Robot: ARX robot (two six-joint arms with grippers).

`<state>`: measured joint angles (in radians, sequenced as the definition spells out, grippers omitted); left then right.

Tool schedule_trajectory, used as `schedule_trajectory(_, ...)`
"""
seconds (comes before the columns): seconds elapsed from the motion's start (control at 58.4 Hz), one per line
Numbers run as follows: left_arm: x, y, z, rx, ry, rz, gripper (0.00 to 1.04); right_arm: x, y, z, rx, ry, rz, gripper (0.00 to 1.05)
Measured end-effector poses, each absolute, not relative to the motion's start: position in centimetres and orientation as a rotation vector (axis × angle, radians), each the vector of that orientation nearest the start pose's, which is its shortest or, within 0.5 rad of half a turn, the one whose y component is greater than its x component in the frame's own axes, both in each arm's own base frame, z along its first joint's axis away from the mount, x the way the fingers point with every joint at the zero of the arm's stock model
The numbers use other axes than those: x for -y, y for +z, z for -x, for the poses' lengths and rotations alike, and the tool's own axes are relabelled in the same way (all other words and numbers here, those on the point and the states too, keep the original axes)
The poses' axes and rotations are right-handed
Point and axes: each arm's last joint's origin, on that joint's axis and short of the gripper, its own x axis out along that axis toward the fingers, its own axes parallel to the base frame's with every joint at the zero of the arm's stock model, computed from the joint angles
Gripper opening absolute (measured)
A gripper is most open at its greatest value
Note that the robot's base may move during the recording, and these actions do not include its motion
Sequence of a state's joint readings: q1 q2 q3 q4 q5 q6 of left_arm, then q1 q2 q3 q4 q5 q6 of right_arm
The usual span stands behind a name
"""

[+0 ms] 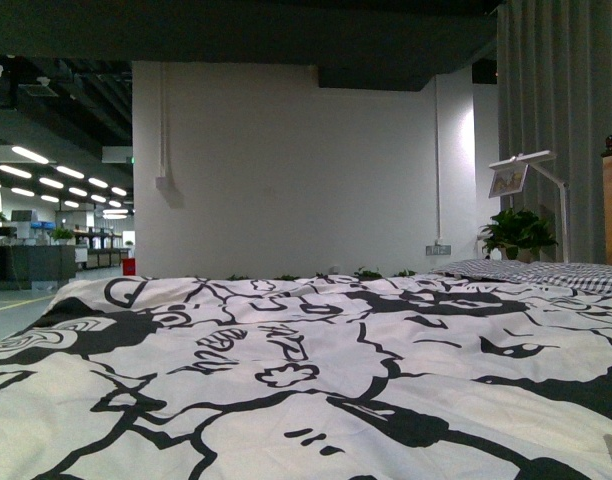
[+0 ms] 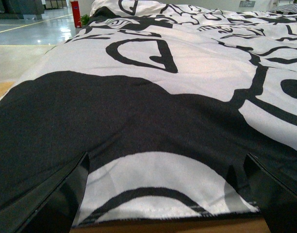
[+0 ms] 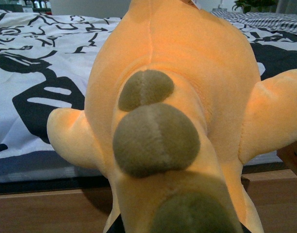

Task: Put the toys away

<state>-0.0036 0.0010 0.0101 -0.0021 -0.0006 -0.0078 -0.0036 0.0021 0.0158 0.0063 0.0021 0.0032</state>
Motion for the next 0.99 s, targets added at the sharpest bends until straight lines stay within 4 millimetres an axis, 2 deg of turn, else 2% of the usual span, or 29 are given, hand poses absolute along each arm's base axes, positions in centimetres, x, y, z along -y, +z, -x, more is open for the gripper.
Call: schedule_trajectory(0.993,0.02,16.67,-9.71,0.007,0.000,0.008,0.98,-0.01,16.79,-9.71,0.008,0.002,-0.004,0.08)
